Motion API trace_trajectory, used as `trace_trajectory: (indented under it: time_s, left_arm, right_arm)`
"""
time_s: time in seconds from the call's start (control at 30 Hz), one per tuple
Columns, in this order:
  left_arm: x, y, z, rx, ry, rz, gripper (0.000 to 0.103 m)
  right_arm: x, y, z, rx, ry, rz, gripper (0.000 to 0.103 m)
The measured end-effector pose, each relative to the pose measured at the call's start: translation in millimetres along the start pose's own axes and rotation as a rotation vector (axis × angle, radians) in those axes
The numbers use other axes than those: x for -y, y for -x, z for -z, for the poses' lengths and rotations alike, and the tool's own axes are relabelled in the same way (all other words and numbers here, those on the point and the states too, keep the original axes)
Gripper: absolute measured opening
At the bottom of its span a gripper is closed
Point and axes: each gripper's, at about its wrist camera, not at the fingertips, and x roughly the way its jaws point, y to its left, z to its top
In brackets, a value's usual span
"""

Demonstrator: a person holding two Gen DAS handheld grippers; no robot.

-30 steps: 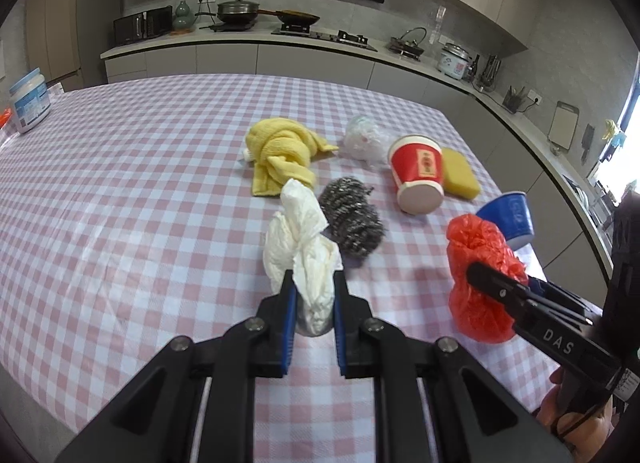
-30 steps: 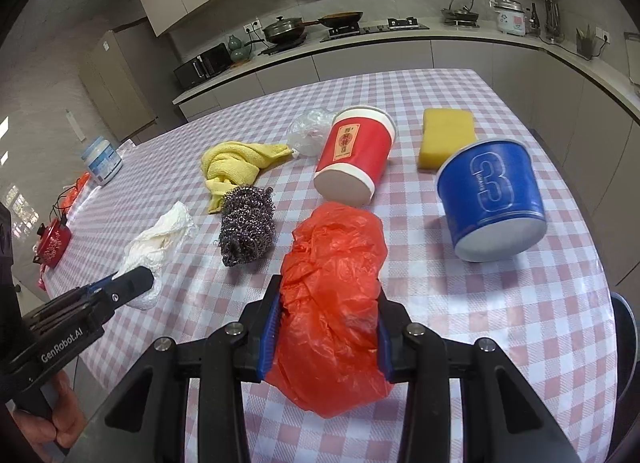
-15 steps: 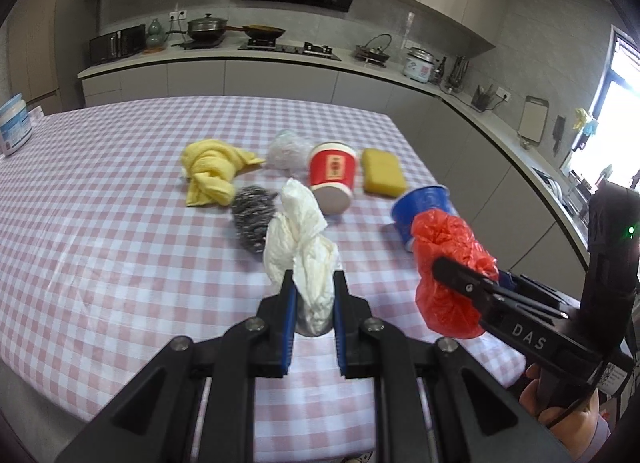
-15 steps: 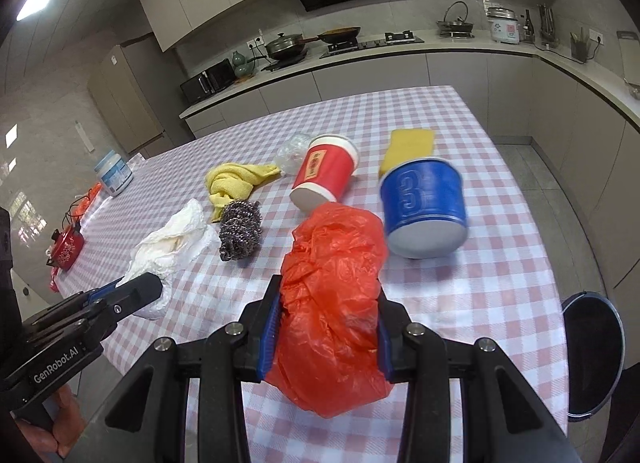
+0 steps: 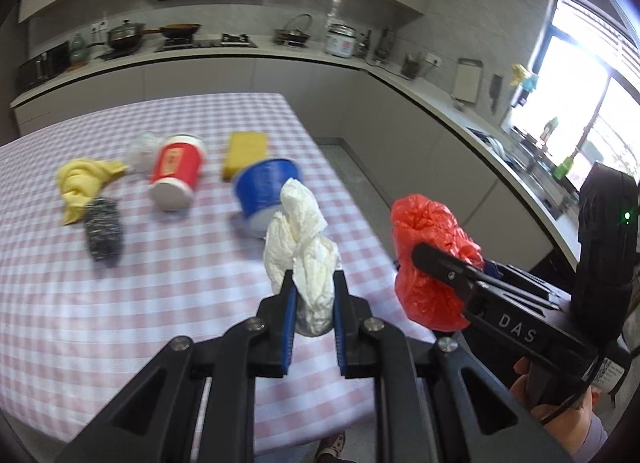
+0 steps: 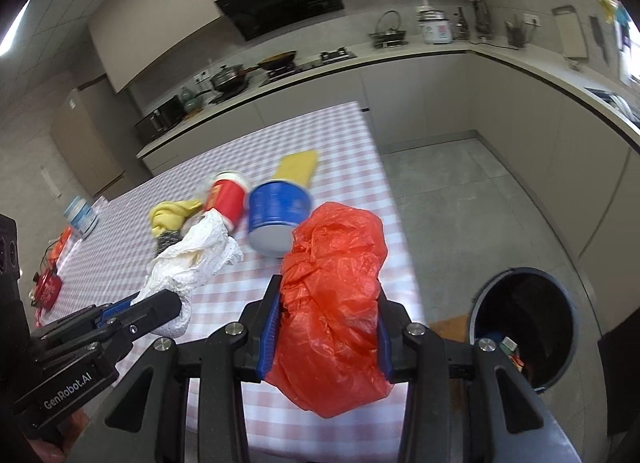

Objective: Collect trash
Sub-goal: 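Carry the white bag and red bag with both tools over the black bucket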

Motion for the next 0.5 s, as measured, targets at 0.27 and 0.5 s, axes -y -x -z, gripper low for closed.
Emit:
trace_trajectory:
  time_s: [0.27,0.5]
  left_arm:
    - [74,-38,-5,-0.052,-0.095,0.115,0.017]
    - [135,-81,3,-0.122,-0.151,0.176,0.017]
  right_arm:
    - [85,33,10,0.022,-0.121,0.122,0.042]
    - [165,51,27,0.003,-0.214,0.232,0.042]
